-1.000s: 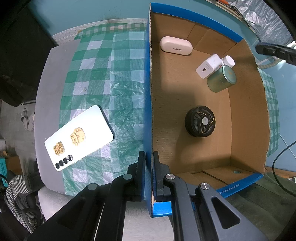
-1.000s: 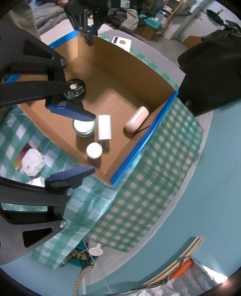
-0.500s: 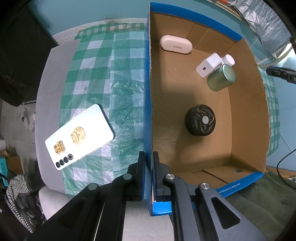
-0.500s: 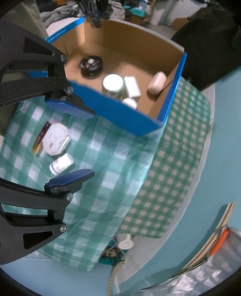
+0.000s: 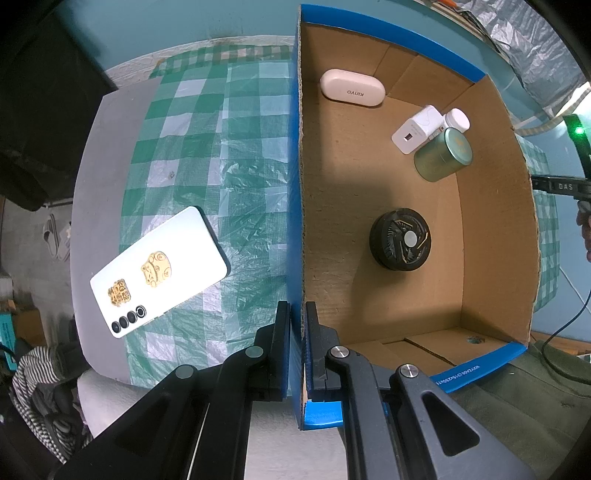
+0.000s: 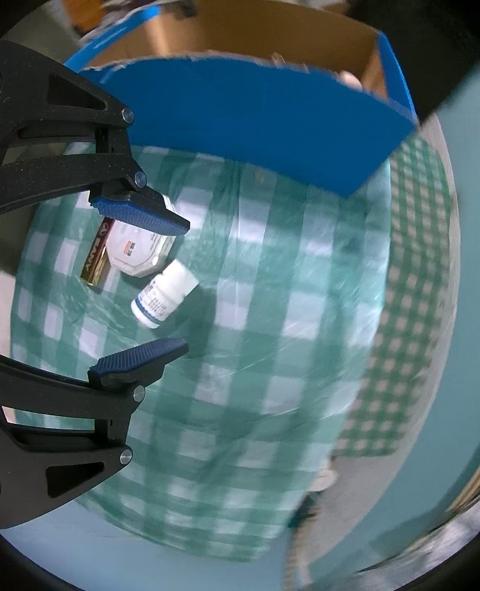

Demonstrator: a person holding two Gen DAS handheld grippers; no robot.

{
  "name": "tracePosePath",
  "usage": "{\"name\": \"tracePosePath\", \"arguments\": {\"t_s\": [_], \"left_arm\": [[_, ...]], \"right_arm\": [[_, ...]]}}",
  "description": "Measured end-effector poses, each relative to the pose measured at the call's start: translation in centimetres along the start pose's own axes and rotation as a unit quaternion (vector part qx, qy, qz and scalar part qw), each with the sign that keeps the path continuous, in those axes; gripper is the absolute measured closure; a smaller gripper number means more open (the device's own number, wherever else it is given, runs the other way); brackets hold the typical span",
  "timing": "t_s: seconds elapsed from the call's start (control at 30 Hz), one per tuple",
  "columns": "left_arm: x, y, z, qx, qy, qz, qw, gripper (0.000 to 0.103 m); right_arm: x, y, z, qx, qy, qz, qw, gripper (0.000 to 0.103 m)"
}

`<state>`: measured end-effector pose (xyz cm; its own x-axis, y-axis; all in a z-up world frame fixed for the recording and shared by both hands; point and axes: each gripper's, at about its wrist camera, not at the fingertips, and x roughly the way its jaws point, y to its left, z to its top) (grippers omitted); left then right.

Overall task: Organize rigid objects
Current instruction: 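Move the right tool back to the small white pill bottle on the cloth, then close the right tool on the small white pill bottle and lift it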

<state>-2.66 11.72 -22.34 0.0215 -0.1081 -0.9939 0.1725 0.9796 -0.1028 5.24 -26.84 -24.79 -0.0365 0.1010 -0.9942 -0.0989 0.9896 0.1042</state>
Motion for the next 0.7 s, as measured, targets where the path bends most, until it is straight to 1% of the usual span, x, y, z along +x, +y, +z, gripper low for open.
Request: {"name": "tracePosePath", "arguments": {"t_s": [0.1,0.2,0.27,0.5,0.63,0.7], "left_arm": [[0.0,0.0,0.0,0.0,0.001,0.0,1.0,0.097],[0.0,0.0,0.0,0.001,0.002,0.001,1.0,0.097],[0.0,-0.1,0.1,0.001,0.001,0.001,1.0,0.097],[0.0,0.0,0.1,0.0,0.002,0.0,1.0,0.097],[0.1,0.0,0.1,0.0,0.003,0.0,1.0,0.097],[0.1,0.0,0.1,0.0,0.003,0.0,1.0,0.097]], "right_arm": [[0.7,-1.1,0.0,0.055,0.008,0.012,0.998,0.045],[1.3,-1.9,0.0,0.097,0.012,0.017,0.995,0.038],[1.6,-2.3,0.0,0.126,0.013,0.019,0.992,0.037],[3.1,-2.5,-0.3,0.178,0.032,0.02,0.983,0.037],[3.5,-3.1,-0.5,0.209,0.032,0.026,0.977,0.037],[3.8,-3.0,-0.5,0.214,0.033,0.026,0.976,0.037]]}}
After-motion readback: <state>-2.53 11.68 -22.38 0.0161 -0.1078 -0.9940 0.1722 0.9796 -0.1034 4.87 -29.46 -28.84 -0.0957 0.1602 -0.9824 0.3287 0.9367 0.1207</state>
